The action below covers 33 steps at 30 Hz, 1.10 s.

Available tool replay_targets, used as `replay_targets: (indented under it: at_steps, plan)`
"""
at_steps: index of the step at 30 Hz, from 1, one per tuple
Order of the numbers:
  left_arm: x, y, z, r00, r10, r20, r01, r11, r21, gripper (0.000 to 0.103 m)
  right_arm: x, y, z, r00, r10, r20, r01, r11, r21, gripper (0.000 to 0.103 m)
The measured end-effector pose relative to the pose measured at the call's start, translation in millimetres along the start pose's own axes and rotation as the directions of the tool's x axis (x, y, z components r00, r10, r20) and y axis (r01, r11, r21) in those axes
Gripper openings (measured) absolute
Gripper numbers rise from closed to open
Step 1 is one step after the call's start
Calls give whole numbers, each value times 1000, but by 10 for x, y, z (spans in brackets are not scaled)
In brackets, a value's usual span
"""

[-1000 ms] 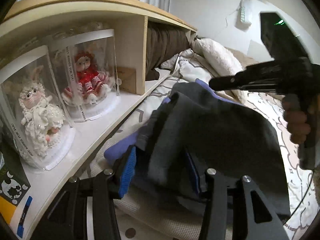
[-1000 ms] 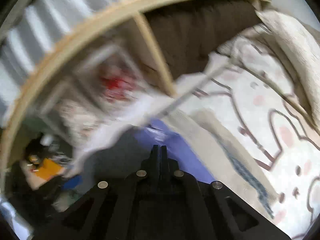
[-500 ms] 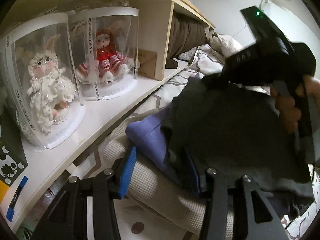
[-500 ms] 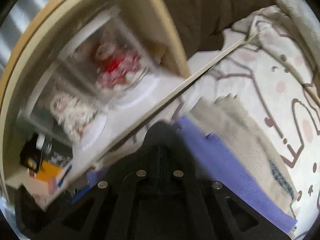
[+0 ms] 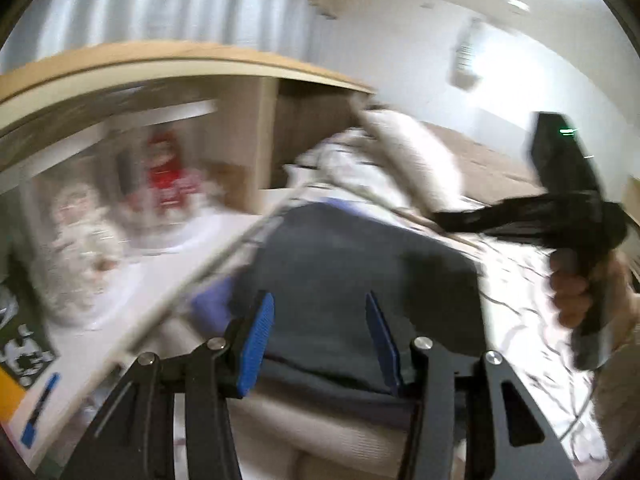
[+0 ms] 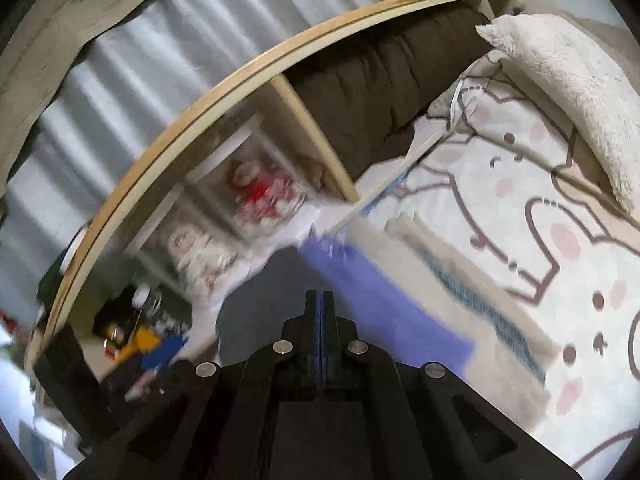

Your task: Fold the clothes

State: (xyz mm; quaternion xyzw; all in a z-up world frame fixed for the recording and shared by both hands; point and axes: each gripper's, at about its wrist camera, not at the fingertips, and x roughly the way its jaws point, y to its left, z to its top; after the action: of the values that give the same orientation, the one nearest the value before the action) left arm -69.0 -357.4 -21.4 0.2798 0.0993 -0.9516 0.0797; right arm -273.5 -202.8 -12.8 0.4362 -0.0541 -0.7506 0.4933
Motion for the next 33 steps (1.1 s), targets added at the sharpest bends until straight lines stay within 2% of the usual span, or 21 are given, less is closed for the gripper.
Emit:
replay_targets:
  at_steps: [3,6,10,13,14,16,19,20,22,24,26,27,29,31,33]
  plan:
    - [98,-370,-186,996,-62,-60,67,994,82,48,91,-87,-242,998,-30,-60,29,999,-13,0]
    - [223,-627,-436,991,-36,-130,57,985,163,48,124,-302,-341,998,-39,-58,42,998,51,0]
    - [165,-654,-502,992,-20,-121,38,989,146,48,19,-483,-366,1000,-27,-12,29,991,134,0]
    - [-20,-698,-488,997,-20,-79,30,991,132,48,-191,-534,-413,996,-49,74,36,984,175,0]
    - [-94,-728,-484,998,-8,-60,15,991,132,51,-267,-552,-430,993,-58,104,37,981,189,0]
    - [-259,-787,-490,1000,12,-9,-11,992,122,74,-381,-629,-475,991,-56,123,26,973,230,0]
    - [-439,-898,-501,998,29,56,-35,993,114,86,-631,-689,-588,983,-65,170,19,966,259,0]
    - [-494,-953,-507,997,36,73,-44,992,115,90,-756,-670,-647,977,-79,198,27,967,254,0]
    - [-598,-1073,-519,993,52,106,-64,991,119,100,-981,-557,-776,955,-160,251,102,968,229,0]
    - [-689,-1168,-522,990,57,129,-72,991,113,102,-1194,-388,-914,926,-220,306,171,969,178,0]
    - [-765,-1232,-523,991,39,124,-50,995,85,103,-1359,-222,-1044,914,-242,325,211,969,129,0]
    - [-794,-1260,-530,993,32,114,-41,996,75,103,-1451,-148,-1125,906,-265,332,240,964,113,1]
    - [-855,-1323,-550,994,38,98,-45,997,63,103,-1595,-58,-1272,874,-344,342,326,939,110,3]
    - [-937,-1367,-585,993,65,102,-70,996,52,103,-1754,-15,-1443,850,-379,365,367,924,105,15]
    - [-1033,-1398,-623,991,81,108,-86,996,37,103,-1945,14,-1656,831,-401,387,391,914,107,84]
